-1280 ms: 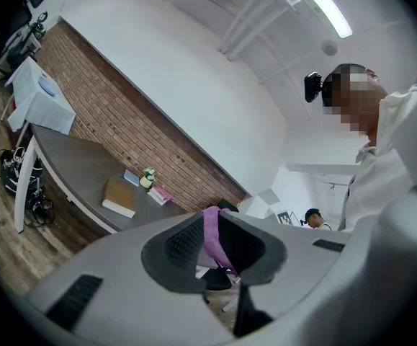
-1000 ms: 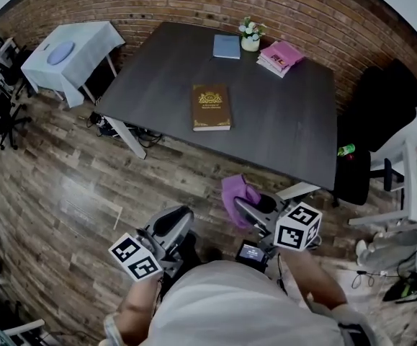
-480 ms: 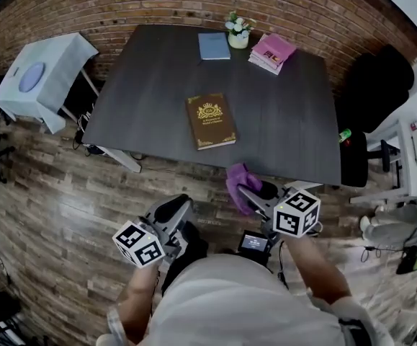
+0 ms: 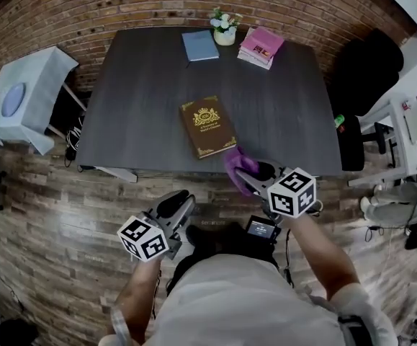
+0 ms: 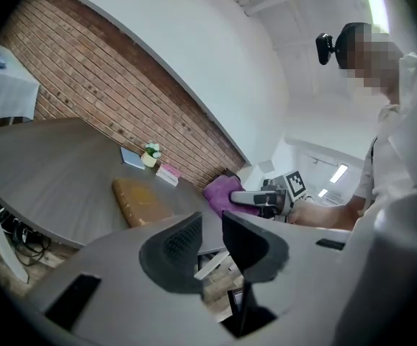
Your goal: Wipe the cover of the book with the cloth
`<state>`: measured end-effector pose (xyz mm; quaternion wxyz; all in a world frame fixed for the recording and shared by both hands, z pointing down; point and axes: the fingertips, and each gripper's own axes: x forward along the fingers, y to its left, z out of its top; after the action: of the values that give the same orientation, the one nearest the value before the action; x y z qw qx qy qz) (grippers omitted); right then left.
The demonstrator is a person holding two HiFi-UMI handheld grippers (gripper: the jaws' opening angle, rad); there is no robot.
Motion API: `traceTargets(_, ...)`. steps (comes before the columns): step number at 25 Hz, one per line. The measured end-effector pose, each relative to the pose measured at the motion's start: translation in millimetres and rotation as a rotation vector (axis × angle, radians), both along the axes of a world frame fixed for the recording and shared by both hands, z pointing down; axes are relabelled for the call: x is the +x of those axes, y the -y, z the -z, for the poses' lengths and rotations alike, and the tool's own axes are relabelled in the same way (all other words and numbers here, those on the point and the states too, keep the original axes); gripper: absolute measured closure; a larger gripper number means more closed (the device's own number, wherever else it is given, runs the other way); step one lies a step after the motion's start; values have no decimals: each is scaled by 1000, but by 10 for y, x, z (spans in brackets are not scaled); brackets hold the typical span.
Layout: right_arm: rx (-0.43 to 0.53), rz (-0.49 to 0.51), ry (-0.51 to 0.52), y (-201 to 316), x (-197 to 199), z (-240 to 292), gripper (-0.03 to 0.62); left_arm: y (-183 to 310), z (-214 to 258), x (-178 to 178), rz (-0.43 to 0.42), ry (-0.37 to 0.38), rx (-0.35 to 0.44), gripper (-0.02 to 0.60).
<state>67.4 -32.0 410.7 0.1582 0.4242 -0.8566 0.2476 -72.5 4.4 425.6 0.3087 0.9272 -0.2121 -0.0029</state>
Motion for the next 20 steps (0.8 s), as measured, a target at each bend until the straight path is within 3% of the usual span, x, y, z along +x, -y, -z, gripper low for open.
traceTargets(11, 32, 101, -232, 762, 355, -283, 464, 594, -187, 377, 30, 93, 11, 465)
traceTargets(16, 40, 205, -321, 1158, 420, -447, 464, 961, -376, 586, 88, 198, 18, 547)
traceTargets(20, 26, 273, -354, 1447, 449, -582, 464, 1228, -600, 788, 86, 289, 2, 569)
